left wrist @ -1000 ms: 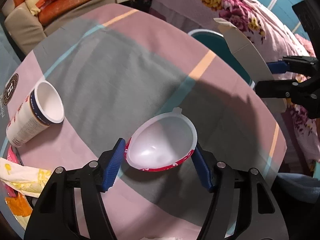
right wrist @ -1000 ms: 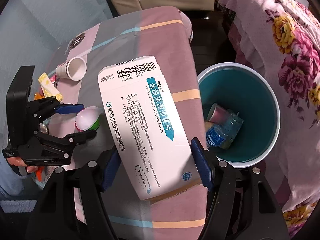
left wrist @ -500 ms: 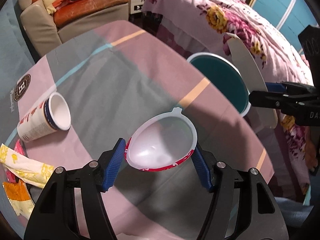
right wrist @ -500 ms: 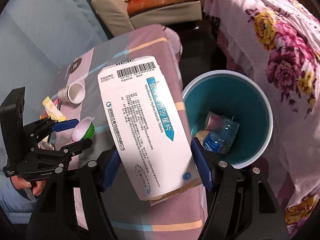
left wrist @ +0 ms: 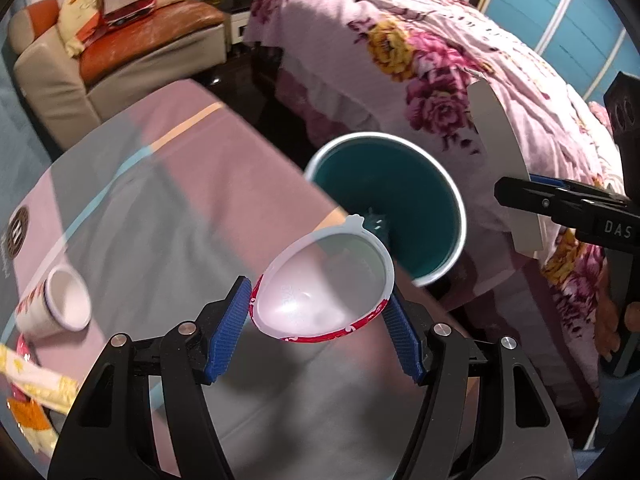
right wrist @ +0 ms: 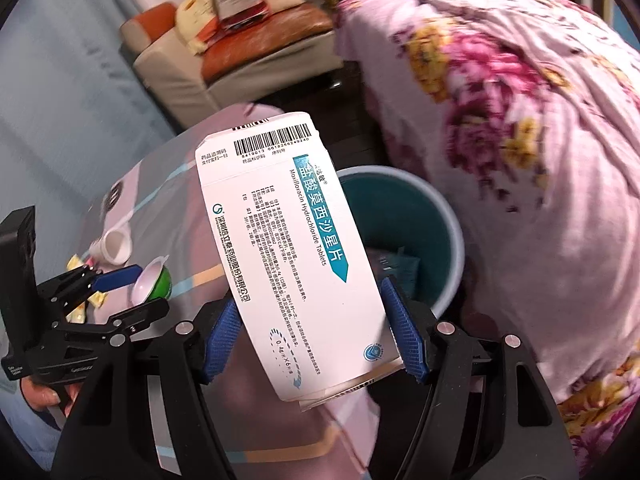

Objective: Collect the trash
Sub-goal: 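Carry the medicine box and small cup toward the teal bin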

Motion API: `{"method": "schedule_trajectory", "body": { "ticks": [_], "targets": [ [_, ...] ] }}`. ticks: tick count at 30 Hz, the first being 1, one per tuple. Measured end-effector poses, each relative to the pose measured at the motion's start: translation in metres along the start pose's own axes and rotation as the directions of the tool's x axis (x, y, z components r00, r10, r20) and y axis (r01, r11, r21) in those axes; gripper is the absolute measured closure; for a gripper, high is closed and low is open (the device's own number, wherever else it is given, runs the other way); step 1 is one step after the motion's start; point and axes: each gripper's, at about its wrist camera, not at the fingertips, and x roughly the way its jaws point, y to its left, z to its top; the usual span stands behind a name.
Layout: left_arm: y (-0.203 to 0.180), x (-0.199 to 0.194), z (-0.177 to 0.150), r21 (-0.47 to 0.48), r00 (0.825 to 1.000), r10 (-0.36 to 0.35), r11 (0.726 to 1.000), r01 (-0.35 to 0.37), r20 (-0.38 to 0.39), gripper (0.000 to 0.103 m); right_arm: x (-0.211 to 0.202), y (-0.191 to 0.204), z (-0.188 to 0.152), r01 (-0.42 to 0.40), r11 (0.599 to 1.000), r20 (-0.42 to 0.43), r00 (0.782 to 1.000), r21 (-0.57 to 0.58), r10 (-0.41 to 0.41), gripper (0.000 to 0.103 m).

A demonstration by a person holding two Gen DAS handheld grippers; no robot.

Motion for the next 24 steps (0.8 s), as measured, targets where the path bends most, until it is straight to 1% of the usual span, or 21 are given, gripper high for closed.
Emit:
{"method": "schedule_trajectory", "body": {
  "ticks": [5,10,20,24],
  "targets": [
    [-0.028,0.021,0.021,0.038,1.0,-0.016,0.999,0.017,-0.018,0.037,-0.005,-0.032,0.003,0.022,0.998,0.015,1.0,0.052,-0.023,0.038],
    [-0.046,0.044,0.036,0.06,0.999,-0.024,0.998,0.027,-0.045,0.037,-0.005,-0.05,0.002,0.026,0.997,0.014,1.0,0.074,-0.027,0.038],
    [-0.058,0.076,0.047,0.077,0.995,-0.029,0.996,0.036,-0.094,0.036,0.013,-0.065,0.006,0.021,0.994,-0.01,1.0,0.11,-0.02,0.038],
    [-0.059,0.082,0.049,0.081,0.995,-0.024,0.996,0.032,-0.095,0.034,0.02,-0.067,0.008,0.019,0.993,-0.024,1.0,0.114,-0.017,0.038]
  ]
}}
